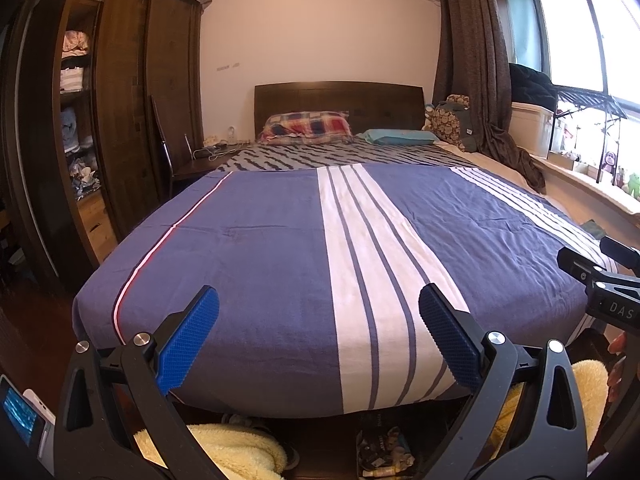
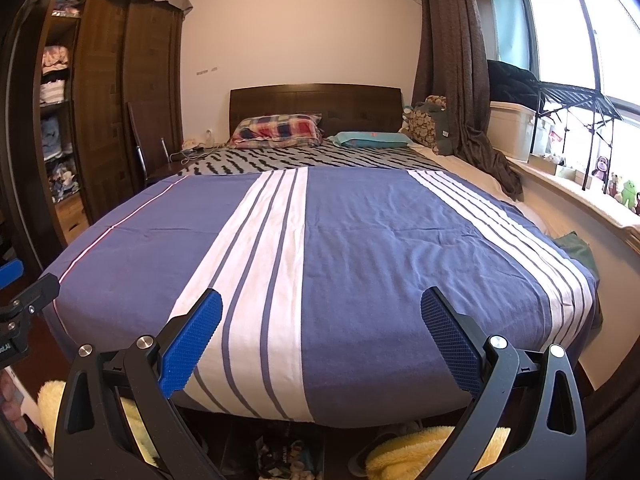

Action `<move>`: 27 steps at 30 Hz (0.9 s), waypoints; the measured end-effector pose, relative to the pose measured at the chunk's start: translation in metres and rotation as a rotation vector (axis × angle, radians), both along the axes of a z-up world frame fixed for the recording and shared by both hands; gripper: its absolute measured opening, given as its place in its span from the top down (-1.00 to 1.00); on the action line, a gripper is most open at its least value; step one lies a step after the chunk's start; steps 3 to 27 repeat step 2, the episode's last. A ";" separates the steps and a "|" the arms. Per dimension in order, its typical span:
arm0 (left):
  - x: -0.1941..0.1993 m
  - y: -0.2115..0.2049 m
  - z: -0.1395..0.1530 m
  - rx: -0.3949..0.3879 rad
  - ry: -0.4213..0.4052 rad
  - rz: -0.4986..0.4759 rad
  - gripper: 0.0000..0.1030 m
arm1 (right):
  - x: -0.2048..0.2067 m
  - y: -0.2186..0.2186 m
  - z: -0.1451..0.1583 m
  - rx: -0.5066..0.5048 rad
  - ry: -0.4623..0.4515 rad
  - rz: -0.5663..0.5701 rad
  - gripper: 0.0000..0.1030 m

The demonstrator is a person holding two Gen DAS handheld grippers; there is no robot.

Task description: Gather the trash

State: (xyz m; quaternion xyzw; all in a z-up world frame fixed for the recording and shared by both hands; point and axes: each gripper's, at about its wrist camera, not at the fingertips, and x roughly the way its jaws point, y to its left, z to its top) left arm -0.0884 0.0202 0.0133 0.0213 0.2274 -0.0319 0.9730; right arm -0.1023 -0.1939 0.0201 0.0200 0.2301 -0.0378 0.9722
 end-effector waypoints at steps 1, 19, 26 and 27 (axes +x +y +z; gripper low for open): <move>0.000 0.000 0.000 -0.002 0.001 0.000 -0.84 | 0.000 0.000 0.000 0.000 0.001 -0.001 -0.93; 0.000 0.000 0.000 -0.004 0.001 -0.001 -0.84 | 0.000 0.000 0.000 0.000 0.001 -0.001 -0.93; 0.000 0.000 0.000 -0.004 0.001 -0.001 -0.84 | 0.000 0.000 0.000 0.000 0.001 -0.001 -0.93; 0.000 0.000 0.000 -0.004 0.001 -0.001 -0.84 | 0.000 0.000 0.000 0.000 0.001 -0.001 -0.93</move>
